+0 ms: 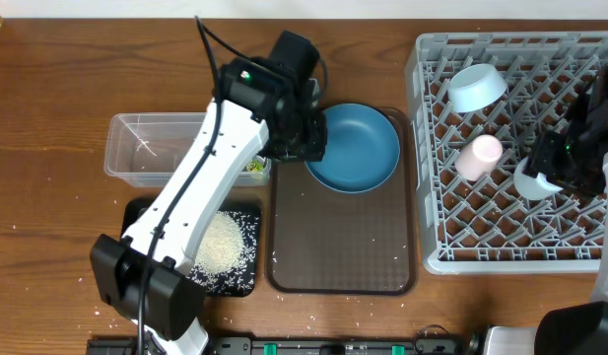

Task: Sort waste into correct bins and load items into the dishwasher rack
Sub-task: 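Place light-blue cup upside down in the rack with right gripper, then reach right gripper to the blue plate rim and grasp it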

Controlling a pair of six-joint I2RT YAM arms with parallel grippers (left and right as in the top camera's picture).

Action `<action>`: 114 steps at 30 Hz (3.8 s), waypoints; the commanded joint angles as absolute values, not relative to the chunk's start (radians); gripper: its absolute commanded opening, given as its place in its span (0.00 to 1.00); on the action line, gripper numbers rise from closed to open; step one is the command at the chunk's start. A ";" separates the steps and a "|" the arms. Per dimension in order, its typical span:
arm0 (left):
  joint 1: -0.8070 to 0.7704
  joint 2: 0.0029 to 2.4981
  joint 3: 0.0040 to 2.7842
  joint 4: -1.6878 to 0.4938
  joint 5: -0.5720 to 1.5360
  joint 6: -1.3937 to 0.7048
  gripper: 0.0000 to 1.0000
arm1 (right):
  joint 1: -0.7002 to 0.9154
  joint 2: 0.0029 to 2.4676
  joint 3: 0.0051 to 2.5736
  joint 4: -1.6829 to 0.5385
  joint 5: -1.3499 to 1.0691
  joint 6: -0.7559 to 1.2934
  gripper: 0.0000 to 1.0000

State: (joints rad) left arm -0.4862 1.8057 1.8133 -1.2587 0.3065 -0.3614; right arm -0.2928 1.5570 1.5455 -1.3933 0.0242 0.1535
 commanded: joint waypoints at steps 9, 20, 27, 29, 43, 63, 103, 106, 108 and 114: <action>-0.501 1.810 1.803 -1.250 0.271 -0.348 0.37 | -0.296 1.541 1.411 -1.353 0.081 0.187 0.46; -0.501 1.810 1.803 -1.241 0.270 -0.348 0.37 | -0.296 1.541 1.357 -1.323 0.078 0.199 0.50; -0.501 1.810 1.803 -1.232 0.268 -0.348 0.38 | -0.296 1.541 1.353 -1.324 0.078 0.199 0.70; -0.501 1.810 1.803 -1.230 0.267 -0.348 0.38 | -0.296 1.541 1.353 -1.324 0.078 0.199 0.77; -0.474 1.806 1.804 -1.235 0.212 -0.348 0.38 | -0.295 1.541 1.353 -1.310 -0.002 0.197 0.83; -0.100 1.634 1.825 -1.264 0.215 -0.348 0.83 | -0.118 1.541 1.353 -1.249 -0.877 -0.185 0.84; 0.146 1.629 1.825 -1.294 0.130 -0.314 0.95 | 0.727 1.963 1.344 -0.549 0.004 0.194 0.53; 0.146 1.629 1.825 -1.294 0.130 -0.314 0.95 | 0.727 1.967 1.344 -0.543 0.006 0.194 0.37; 0.146 1.629 1.825 -1.294 0.130 -0.314 0.95 | 0.727 1.967 1.344 -0.542 0.022 0.194 0.19; 0.146 1.629 1.825 -1.294 0.130 -0.314 0.95 | 0.727 1.972 1.342 -0.574 0.101 0.194 0.13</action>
